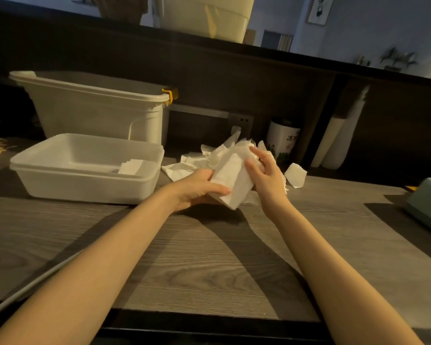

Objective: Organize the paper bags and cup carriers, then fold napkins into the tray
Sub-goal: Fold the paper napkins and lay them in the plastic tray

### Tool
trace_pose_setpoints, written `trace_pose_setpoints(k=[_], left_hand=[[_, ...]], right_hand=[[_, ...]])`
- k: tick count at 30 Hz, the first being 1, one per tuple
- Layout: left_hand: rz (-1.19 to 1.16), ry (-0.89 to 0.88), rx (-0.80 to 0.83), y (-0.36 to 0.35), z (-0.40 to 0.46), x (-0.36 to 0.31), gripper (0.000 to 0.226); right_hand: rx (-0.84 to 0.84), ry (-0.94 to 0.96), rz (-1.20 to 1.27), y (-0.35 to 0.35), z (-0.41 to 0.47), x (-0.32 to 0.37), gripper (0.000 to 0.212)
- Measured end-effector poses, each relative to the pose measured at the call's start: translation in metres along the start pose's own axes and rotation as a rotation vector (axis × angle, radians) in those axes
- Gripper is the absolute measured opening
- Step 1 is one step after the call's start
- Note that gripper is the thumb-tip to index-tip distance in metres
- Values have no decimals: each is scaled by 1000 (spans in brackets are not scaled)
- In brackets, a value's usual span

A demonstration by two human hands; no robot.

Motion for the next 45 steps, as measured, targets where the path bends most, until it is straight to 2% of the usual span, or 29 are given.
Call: trace_pose_setpoints(k=[4, 10, 13, 17, 19, 22, 27, 30, 36, 42, 45], left_hand=[[36, -36, -32, -12, -1, -4, 35], [-35, -129, -190, -16, 0, -14, 19], [-112, -115, -251, -10, 4, -17, 22], [-252, -65, -355, 3, 11, -26, 23], [-296, -53, -406, 8, 15, -29, 24], [-326, -55, -460, 11, 20, -28, 25], [-333, -37, -497, 10, 24, -20, 25], [-295, -48, -505, 11, 25, -18, 28], [-278, -49, -499, 15, 25, -15, 18], [-260, -28, -501, 20, 26, -11, 20], [-257, -16, -519, 25, 26, -8, 22]], right_hand=[[-5, 76, -30, -10, -5, 8, 41], [94, 6, -1, -23, -6, 3, 42], [38, 46, -26, -10, 6, 12, 40], [-173, -13, -13, 36, 33, 7, 28], [-227, -25, -111, 55, 44, 1, 28], [-237, -29, -415, 70, 56, -15, 36], [-82, -64, -767, 64, 61, -41, 65], [-47, -35, -884, 56, 63, -43, 74], [-162, -46, -882, 57, 62, -42, 54], [-330, -5, -825, 68, 69, -45, 25], [-373, -15, -738, 74, 69, -35, 18]])
Point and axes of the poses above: each hand's wrist, its own z-axis towards the middle knuckle, its own y-axis out of the back of the hand, x = y × z, the point moved 9 cm from there along z, towards the middle knuckle, and after that the axes turned 6 degrees about -x, right-handed, at the moved point
